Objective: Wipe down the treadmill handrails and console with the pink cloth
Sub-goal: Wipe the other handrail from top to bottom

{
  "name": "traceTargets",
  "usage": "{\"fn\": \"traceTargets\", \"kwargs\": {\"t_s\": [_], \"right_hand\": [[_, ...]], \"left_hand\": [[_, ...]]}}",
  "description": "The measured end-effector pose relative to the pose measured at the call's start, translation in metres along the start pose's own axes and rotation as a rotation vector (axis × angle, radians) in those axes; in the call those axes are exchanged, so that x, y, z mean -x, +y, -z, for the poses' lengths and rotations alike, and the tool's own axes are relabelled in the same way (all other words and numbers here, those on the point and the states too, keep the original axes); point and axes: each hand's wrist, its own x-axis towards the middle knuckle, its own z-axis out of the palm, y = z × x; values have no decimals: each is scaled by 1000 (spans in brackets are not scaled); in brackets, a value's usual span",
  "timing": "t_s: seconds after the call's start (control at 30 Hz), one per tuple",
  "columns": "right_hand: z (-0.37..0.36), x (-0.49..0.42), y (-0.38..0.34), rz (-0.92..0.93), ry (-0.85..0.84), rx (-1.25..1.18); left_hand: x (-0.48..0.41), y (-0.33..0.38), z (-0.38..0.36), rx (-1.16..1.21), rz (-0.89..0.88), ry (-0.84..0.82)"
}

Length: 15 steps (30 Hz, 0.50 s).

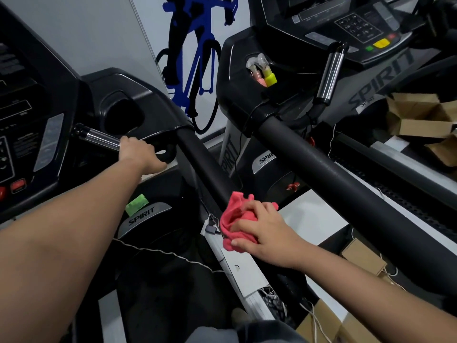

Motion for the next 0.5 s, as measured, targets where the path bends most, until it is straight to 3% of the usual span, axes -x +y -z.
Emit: {"fn": "traceTargets", "kwargs": {"t_s": [0.23,0.4,0.5], "right_hand": [[17,-10,13,-55,-75,-279],[0,-12,-11,14,31,31],[-4,13,0,86,3,-35]], "left_hand": [[4,-2,5,-17,-30,-23],[7,-2,8,-37,-14,-44],[7,-1,7,-44,-11,-52]]}}
